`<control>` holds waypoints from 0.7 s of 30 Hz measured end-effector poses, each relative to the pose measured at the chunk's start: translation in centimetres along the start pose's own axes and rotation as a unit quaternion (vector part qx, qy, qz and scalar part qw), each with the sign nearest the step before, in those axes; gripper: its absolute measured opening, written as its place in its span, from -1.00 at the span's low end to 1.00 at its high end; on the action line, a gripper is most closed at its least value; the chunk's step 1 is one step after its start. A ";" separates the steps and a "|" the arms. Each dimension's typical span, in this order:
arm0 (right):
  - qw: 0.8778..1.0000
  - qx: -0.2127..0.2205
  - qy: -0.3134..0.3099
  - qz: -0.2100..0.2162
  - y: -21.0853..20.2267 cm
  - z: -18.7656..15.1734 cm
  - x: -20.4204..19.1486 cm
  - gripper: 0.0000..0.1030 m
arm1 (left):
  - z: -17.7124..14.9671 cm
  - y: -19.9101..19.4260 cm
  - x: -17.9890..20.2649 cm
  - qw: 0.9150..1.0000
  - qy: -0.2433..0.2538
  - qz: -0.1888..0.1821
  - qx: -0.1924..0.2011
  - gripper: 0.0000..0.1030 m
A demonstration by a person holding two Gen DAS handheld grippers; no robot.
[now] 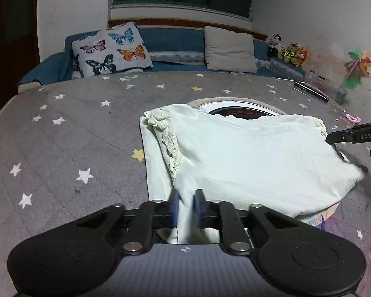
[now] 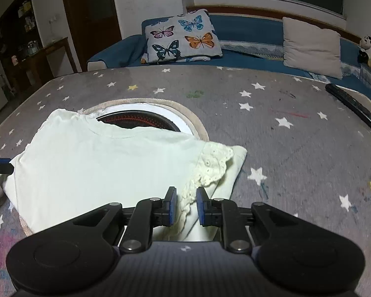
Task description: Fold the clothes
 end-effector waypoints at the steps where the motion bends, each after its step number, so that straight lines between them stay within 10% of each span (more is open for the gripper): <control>1: 1.000 0.000 0.003 -0.001 -0.1 -0.1 0.1 -0.68 | 0.0 -0.1 0.1 1.000 0.002 0.001 0.003 -0.90; 21: 0.999 0.012 0.049 -0.005 1.3 0.1 1.3 -0.99 | -0.9 -0.8 0.7 1.000 0.009 0.022 -0.002 -0.92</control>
Point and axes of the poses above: each gripper's, at about its wrist camera, not at the fingertips, and y roughly the way its jaws point, x to its right, z to its top, the point moved 10 cm from there along y, roughly the way its jaws point, and after that the axes turned 12 degrees about -z, right-handed, at the moved point
